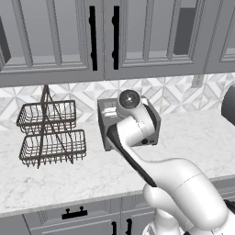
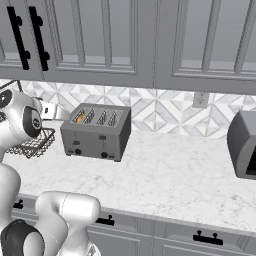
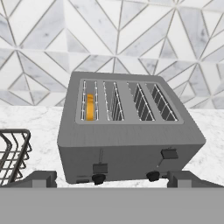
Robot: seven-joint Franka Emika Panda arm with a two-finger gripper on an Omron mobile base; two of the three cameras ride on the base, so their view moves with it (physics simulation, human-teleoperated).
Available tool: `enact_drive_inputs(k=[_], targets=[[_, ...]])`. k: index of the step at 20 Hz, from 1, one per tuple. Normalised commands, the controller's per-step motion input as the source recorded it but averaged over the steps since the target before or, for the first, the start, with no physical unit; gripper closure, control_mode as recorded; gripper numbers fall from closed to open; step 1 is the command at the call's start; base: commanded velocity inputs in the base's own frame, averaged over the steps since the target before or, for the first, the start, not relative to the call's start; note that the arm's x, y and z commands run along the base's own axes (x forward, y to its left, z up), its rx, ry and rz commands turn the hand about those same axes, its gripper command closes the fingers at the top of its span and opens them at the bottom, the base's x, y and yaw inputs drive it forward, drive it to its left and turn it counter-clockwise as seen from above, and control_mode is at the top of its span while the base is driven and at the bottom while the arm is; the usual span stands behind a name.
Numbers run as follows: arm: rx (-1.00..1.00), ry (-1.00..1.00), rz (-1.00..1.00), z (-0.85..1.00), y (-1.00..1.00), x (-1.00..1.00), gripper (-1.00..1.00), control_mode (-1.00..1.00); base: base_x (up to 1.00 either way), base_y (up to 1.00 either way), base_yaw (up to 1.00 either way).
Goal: Start the toaster. Once the lever pops up, take the bread to the plate on the dining counter.
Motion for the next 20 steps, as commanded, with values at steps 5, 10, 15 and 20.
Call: enact_drive_inputs(k=[5,10,15,20], targets=[[0.0,0.0,0.0,0.0,0.0,0.0,-1.0,-1.0,0.0,0.0,0.0],[0.0,0.0,0.0,0.0,0.0,0.0,-1.0,-1.0,0.0,0.0,0.0],[0.0,0.0,0.0,0.0,0.0,0.0,-1.0,-1.0,0.0,0.0,0.0],[0.0,0.0,0.0,0.0,0.0,0.0,-1.0,-1.0,0.0,0.0,0.0]])
